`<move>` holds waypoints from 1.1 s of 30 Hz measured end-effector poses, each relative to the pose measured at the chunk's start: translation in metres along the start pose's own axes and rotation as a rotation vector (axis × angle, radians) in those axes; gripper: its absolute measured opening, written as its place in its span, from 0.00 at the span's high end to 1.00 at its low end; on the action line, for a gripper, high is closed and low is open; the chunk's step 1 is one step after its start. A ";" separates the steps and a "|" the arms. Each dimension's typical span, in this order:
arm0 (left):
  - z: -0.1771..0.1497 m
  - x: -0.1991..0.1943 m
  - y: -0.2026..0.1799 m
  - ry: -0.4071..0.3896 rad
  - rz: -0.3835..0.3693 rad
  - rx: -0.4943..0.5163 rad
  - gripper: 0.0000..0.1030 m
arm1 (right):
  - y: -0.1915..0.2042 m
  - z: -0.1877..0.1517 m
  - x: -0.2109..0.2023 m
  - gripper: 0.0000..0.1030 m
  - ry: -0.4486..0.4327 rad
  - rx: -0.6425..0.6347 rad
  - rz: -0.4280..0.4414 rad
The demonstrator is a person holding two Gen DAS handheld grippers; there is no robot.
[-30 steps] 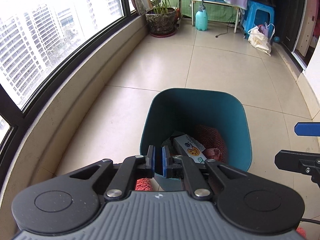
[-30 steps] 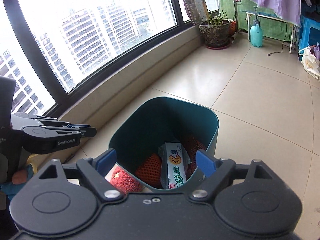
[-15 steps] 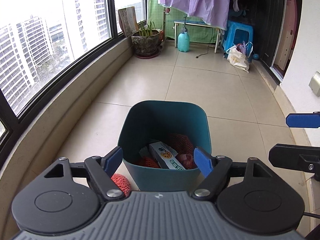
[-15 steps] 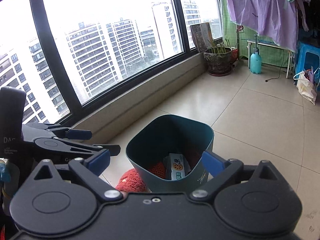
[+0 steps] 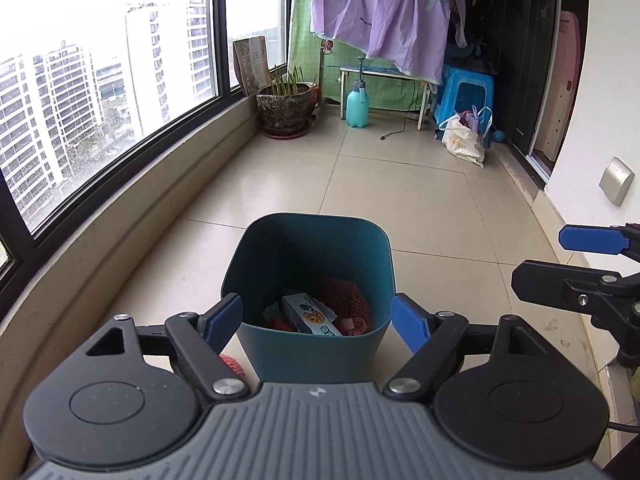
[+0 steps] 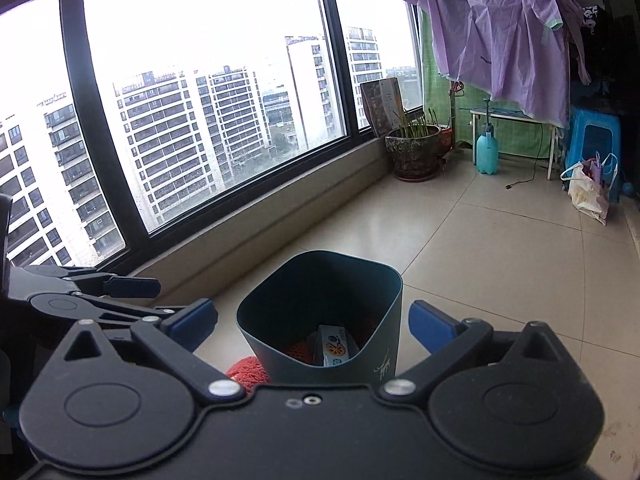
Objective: Collect trash
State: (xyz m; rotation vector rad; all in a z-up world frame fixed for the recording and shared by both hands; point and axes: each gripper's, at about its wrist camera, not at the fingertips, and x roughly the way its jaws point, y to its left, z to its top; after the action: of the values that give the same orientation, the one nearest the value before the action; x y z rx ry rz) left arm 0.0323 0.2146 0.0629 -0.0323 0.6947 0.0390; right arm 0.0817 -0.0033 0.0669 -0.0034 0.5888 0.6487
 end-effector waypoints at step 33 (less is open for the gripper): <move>-0.009 -0.002 0.004 -0.012 -0.024 -0.010 0.21 | 0.003 -0.025 0.016 0.00 -0.009 0.004 -0.120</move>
State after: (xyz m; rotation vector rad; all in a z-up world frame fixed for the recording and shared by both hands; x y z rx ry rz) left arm 0.0245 0.2183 0.0575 -0.0503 0.6815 0.0199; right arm 0.0779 0.0039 0.0383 -0.0315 0.5772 0.5308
